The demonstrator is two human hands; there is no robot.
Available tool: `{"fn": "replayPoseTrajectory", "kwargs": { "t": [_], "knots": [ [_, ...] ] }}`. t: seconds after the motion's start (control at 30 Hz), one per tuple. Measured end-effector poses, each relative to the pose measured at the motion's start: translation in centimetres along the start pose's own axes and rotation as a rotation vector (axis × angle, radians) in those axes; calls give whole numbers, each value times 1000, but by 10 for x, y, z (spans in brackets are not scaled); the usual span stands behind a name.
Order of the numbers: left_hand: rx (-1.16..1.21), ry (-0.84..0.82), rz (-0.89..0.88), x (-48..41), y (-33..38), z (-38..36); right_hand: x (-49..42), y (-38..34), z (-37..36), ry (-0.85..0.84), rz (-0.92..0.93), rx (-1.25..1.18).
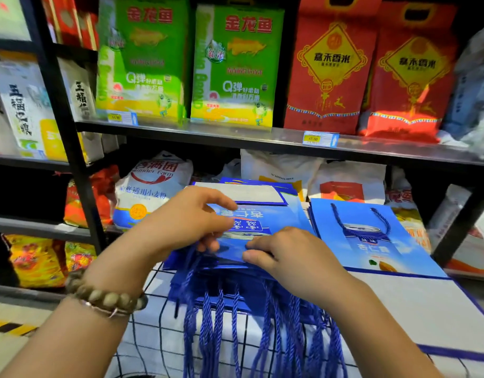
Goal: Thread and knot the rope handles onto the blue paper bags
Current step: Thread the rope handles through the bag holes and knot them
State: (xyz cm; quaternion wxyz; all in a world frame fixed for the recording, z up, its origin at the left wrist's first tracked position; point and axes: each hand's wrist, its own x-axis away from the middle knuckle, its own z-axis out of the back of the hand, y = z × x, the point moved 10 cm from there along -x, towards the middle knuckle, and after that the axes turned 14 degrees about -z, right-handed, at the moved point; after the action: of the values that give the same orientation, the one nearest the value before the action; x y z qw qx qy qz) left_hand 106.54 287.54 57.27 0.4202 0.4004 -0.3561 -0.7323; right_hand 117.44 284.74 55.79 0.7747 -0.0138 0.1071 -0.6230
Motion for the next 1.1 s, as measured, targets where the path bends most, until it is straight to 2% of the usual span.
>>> {"fn": "replayPoseTrajectory", "kwargs": {
  "t": [0.07,0.17,0.3,0.4,0.63,0.73,0.83,0.97,1.1],
  "knots": [
    [221,69,28,-1,0,-5,-1,2,-3,-53,-27,-129],
    [505,127,62,-4,4,-16,-6,7,-10,-175,-34,-460],
    [706,134,60,-9,11,-30,-1,8,-13,-321,-58,-864],
    [738,127,47,-11,15,-38,0,6,-10,-320,-36,-888],
    [622,115,13,-12,17,-39,-2,16,-2,-268,-94,-947],
    [456,49,18,-11,14,-38,-8,29,5,-257,-165,-1163],
    [154,-10,-33,-7,14,-37,-12,46,9,-244,-245,-1265],
    [-340,-187,-184,8,13,-50,-14,56,10,-232,-273,-1187],
    [-690,-190,-231,23,11,-53,-15,58,6,-227,-249,-1033]
  ]
}}
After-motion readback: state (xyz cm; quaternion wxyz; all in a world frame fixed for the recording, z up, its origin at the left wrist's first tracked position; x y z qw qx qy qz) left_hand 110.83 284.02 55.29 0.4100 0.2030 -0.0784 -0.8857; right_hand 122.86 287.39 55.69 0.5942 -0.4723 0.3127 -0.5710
